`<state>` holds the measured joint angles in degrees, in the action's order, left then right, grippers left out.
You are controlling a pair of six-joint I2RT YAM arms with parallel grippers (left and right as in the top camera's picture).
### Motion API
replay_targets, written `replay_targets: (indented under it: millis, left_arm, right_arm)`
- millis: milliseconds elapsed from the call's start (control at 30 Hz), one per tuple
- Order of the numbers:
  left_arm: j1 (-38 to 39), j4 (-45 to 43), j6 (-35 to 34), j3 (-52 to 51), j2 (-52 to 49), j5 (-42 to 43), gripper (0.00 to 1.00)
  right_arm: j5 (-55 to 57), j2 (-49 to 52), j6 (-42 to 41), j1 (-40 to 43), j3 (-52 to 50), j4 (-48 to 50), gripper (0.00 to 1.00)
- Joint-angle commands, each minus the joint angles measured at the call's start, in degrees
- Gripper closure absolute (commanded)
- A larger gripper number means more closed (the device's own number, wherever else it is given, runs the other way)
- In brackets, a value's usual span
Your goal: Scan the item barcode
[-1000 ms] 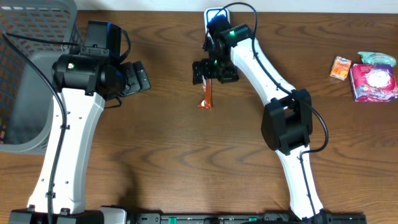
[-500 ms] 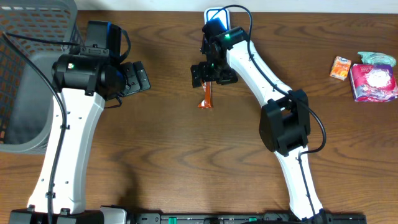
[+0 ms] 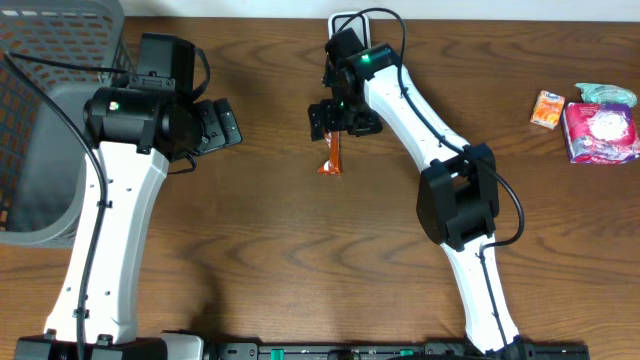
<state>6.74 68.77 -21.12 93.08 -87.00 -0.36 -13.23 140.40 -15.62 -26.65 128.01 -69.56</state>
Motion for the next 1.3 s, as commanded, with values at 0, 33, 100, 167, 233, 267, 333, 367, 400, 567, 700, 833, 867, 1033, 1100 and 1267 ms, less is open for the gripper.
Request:
replay_targets:
  millis: [0,33,100,167,233,267,333,367,400,567,700,833,867,1033,1100,1267]
  left_arm:
    - [-0.20,0.17,0.31,-0.02,0.52,-0.55,0.02]
    - [-0.20,0.17,0.31,-0.02,0.52,-0.55,0.02]
    - [-0.20,0.17,0.31,-0.02,0.52,-0.55,0.02]
    - [-0.20,0.17,0.31,-0.02,0.52,-0.55,0.02]
    - [-0.20,0.20,0.31,-0.02,0.52,-0.55,0.02]
    - [-0.20,0.20,0.31,-0.02,0.52,-0.55,0.02]
    - [-0.20,0.20,0.31,-0.02,0.52,-0.55,0.02]
    - [-0.20,0.20,0.31,-0.02,0.52,-0.55,0.02]
    - [-0.20,0.17,0.31,-0.02,0.52,-0.55,0.02]
    - [-0.20,0.17,0.31,-0.02,0.52,-0.55,0.02]
    - [-0.20,0.17,0.31,-0.02,0.52,-0.55,0.02]
    - [-0.20,0.17,0.31,-0.02,0.52,-0.55,0.02]
    - [-0.20,0.17,0.31,-0.02,0.52,-0.55,0.02]
    - [-0.20,0.17,0.31,-0.02,0.52,-0.55,0.02]
    - [-0.20,0.17,0.31,-0.02,0.52,-0.55,0.02]
    - [-0.20,0.17,0.31,-0.02,0.52,-0.55,0.02]
  right_arm:
    - [3.52,-1.51,-0.22,-0.44,-0.37,-0.57,0.09]
    - [3.52,-1.51,-0.22,-0.42,-0.37,-0.79,0.11]
    - [3.50,-1.51,-0.24,-0.39,-0.37,-0.94,0.21]
    - [3.45,-1.51,-0.26,-0.46,-0.55,-0.92,0.32]
    - [3.45,-1.51,-0.63,-0.70,-0.87,-0.92,0.35]
    - [3.43,-1.51,-0.96,-0.83,-1.25,-0.85,0.35]
    - [3.45,-1.51,-2.14,-1.07,-2.23,-0.37,0.37]
    - [3.45,-1.51,-2.62,-1.20,-2.93,-0.02,0.40]
    - [3.45,-1.51,-2.67,-1.25,-3.58,0.26,0.44]
    - [3.21,-1.51,-3.87,-1.25,-7.34,2.05,0.71]
    - [1.57,-1.51,-2.45,-1.07,-7.67,2.62,0.82]
    - [-8.81,-1.53,5.35,-0.37,-7.67,3.23,0.99]
    - [-12.79,-1.53,8.11,-0.02,-7.67,3.45,0.99]
    - [-21.31,-1.53,15.63,1.11,-7.67,3.48,0.99]
    - [-23.78,-1.53,18.69,1.33,-7.67,3.06,0.99]
    - [-32.15,-1.53,29.51,1.75,-7.67,0.26,0.99]
